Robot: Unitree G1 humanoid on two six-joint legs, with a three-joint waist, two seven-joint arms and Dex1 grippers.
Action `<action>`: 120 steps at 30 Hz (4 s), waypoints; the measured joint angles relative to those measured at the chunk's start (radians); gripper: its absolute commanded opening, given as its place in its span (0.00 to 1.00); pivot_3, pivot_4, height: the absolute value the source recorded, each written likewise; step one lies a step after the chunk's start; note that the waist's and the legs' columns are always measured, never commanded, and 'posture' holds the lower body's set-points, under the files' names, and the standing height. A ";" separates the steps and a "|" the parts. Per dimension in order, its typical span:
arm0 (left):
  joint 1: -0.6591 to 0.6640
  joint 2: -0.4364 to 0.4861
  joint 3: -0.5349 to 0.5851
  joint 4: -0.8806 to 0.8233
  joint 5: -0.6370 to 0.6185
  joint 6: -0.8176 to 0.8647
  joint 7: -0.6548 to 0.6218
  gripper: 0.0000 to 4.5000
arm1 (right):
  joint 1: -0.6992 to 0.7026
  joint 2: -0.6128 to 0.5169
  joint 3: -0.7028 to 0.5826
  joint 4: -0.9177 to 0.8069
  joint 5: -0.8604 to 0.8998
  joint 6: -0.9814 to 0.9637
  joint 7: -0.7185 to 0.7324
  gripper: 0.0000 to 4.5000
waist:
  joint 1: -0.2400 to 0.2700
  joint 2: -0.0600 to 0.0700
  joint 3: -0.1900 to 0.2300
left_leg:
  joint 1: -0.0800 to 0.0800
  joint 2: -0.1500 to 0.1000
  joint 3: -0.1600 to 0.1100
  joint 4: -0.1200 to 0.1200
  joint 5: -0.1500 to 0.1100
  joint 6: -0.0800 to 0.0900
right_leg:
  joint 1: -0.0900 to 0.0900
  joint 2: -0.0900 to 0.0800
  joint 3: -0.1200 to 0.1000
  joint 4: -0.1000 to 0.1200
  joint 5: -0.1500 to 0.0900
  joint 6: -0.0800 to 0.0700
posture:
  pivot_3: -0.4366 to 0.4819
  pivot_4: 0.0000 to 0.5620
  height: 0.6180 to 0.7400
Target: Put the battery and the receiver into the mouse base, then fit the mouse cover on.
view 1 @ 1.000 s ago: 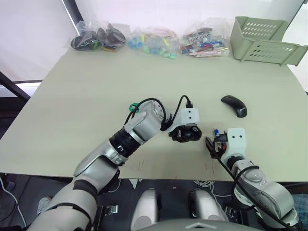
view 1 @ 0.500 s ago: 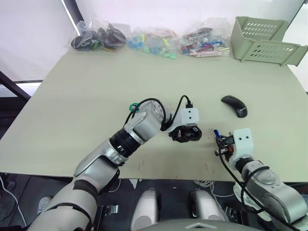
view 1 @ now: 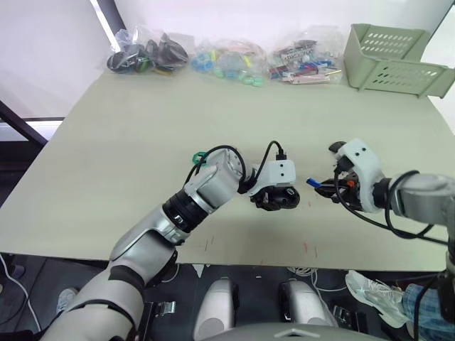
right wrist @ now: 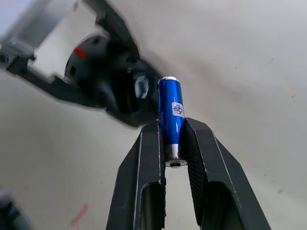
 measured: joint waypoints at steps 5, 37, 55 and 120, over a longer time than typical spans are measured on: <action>-0.001 0.000 0.000 0.004 0.000 -0.001 -0.003 0.66 | -0.126 -0.025 0.110 0.148 0.113 0.000 -0.022 0.02 | 0.000 0.000 0.000 | 0.000 0.000 -0.001 0.000 0.000 0.000 | 0.000 0.000 -0.001 0.001 0.000 0.000 | 0.48 0.27 1.00; -0.002 -0.001 0.000 0.002 0.002 0.006 -0.006 0.66 | -0.237 0.072 0.337 0.384 0.326 0.000 -0.342 0.02 | -0.002 0.000 0.000 | -0.001 0.001 -0.001 0.000 0.000 0.000 | 0.000 0.000 -0.001 0.000 0.000 0.000 | 0.48 0.27 1.00; -0.002 -0.010 0.004 0.006 0.001 0.014 -0.005 0.66 | -0.320 0.091 0.451 0.400 0.159 0.001 -0.229 0.84 | -0.003 0.000 0.000 | 0.000 0.001 -0.001 0.000 0.000 0.000 | 0.000 0.000 -0.001 0.000 0.000 0.000 | 0.48 0.27 1.00; -0.001 -0.019 0.005 0.032 0.002 0.041 0.020 0.66 | 0.591 0.459 0.228 0.255 -0.656 -1.286 0.362 0.02 | -0.007 -0.002 -0.001 | 0.019 0.001 0.000 0.000 -0.001 0.001 | 0.015 0.002 0.001 0.000 -0.005 0.002 | 0.48 0.27 1.00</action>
